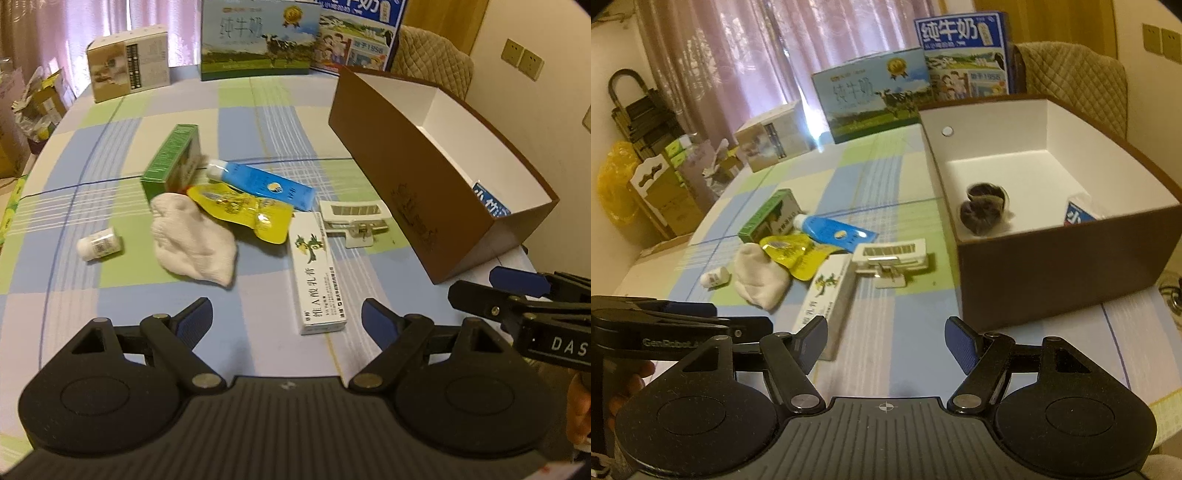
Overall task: Organize objects
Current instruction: 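Withdraw both tools from the storage box back over the table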
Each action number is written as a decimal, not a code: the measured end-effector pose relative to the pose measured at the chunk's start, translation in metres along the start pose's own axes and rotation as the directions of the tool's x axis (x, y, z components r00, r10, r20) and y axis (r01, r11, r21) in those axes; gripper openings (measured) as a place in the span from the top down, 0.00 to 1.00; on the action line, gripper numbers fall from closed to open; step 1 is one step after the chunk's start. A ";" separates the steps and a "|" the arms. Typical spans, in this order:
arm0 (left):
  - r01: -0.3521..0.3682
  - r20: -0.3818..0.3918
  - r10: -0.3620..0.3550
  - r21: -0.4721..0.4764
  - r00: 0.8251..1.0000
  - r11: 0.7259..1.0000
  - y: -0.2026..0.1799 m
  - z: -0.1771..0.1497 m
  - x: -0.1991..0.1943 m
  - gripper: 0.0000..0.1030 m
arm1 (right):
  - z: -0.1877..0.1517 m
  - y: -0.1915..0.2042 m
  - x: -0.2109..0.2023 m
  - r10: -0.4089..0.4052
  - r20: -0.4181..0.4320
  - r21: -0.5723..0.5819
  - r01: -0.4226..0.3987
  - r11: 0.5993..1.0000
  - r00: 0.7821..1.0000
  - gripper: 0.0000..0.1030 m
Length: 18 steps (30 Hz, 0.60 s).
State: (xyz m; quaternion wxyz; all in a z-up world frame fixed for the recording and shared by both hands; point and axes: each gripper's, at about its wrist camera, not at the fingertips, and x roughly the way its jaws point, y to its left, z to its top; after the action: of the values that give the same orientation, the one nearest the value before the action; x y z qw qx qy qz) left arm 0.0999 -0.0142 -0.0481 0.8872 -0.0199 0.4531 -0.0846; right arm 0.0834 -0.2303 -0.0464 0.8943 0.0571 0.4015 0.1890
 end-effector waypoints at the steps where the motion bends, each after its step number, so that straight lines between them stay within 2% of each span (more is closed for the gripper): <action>1: 0.000 -0.004 0.000 0.006 1.000 1.000 -0.002 0.000 0.004 0.22 | 0.000 -0.002 0.000 -0.001 0.000 0.007 0.001 1.000 1.000 0.34; 12: 0.000 -0.071 0.003 0.044 0.997 0.999 -0.020 0.007 0.062 0.37 | 0.003 -0.017 0.000 -0.009 0.003 0.069 0.009 0.998 1.000 0.34; 18: -0.017 -0.089 0.021 0.054 0.996 0.998 -0.023 0.013 0.086 0.38 | -0.002 -0.017 0.001 -0.010 -0.001 0.054 0.010 0.999 1.000 0.34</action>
State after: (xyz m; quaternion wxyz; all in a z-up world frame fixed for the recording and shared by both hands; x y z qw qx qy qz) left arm 0.1563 -0.0521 -0.1063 0.8671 0.0119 0.4900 -0.0891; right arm 0.0878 -0.2454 -0.0529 0.8932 0.0790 0.4071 0.1739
